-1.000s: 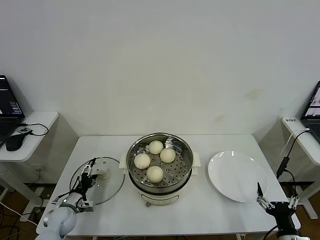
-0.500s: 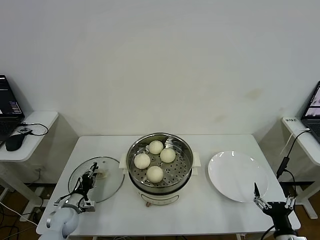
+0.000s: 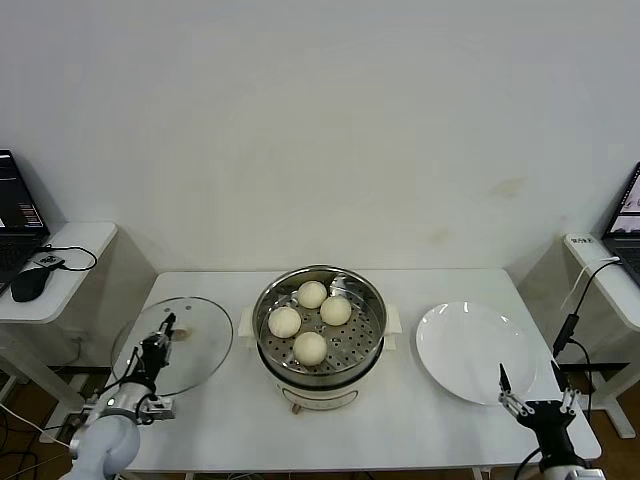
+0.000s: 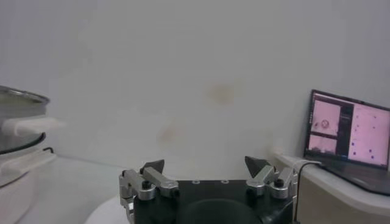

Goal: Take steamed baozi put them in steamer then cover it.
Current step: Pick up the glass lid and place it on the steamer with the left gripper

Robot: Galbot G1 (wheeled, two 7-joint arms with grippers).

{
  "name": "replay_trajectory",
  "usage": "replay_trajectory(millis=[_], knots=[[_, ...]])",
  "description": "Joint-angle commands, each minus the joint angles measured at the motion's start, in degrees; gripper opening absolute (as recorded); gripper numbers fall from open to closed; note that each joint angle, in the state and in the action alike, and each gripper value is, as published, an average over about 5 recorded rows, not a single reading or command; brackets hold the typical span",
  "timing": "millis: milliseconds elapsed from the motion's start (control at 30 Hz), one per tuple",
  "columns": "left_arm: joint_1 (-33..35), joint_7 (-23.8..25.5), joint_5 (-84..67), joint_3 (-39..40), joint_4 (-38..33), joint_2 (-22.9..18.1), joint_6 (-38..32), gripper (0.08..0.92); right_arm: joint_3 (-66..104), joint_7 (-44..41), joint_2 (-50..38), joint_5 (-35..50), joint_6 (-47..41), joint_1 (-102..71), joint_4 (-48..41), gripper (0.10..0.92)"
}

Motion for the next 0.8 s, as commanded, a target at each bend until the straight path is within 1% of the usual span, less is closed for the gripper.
replay_trajectory(millis=[33, 233, 400, 533, 667, 800], knots=[[5.01, 6.59, -4.77, -4.5, -18.8, 3.64, 6.82, 0.13, -1.7, 0.14, -0.19, -1.49, -0.01, 0.1, -0.23, 0.823], [3.74, 11.36, -13.44, -0.09, -25.42, 7.96, 13.2, 0.13, -2.57, 0.26, -0.64, -2.32, 0.2, 0.44, -0.72, 0.823], [1.82, 12.09, -16.2, 5.84, -29.63, 9.55, 16.46, 0.13, -2.93, 1.17, -0.11, -4.58, -0.47, 0.97, -1.45, 0.823], [-1.09, 12.11, -16.51, 11.41, -30.41, 10.19, 18.36, 0.13, -3.2, 3.27, 0.91, -8.07, -1.55, 1.2, -2.04, 0.823], [-4.99, 13.31, -18.3, 18.64, -30.52, 11.12, 22.1, 0.13, -4.04, 5.51, 1.68, -11.56, -2.41, 1.83, -3.0, 0.823], [-9.14, 15.21, -17.74, 23.48, -29.97, 10.42, 25.67, 0.13, -4.71, 7.18, 2.19, -14.91, -2.63, 3.36, -4.52, 0.823]])
